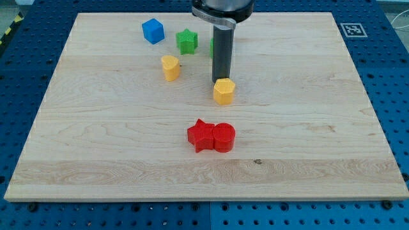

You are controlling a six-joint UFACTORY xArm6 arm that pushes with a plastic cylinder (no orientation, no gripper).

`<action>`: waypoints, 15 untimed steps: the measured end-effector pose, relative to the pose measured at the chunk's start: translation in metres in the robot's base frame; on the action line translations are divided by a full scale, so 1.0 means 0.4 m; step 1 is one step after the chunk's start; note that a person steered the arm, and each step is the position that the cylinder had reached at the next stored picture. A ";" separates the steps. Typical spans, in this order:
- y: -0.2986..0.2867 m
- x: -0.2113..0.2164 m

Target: Slide yellow heart slightly down and right

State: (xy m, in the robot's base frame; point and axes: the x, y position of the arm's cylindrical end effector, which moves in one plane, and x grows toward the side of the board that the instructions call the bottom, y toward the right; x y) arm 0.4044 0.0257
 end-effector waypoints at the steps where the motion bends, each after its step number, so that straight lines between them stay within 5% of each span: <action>1: -0.013 -0.065; 3: -0.112 -0.155; 5: -0.260 -0.155; 8: -0.242 -0.045; 11: -0.410 -0.087; 15: -0.300 0.048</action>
State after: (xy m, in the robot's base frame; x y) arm 0.4235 -0.0943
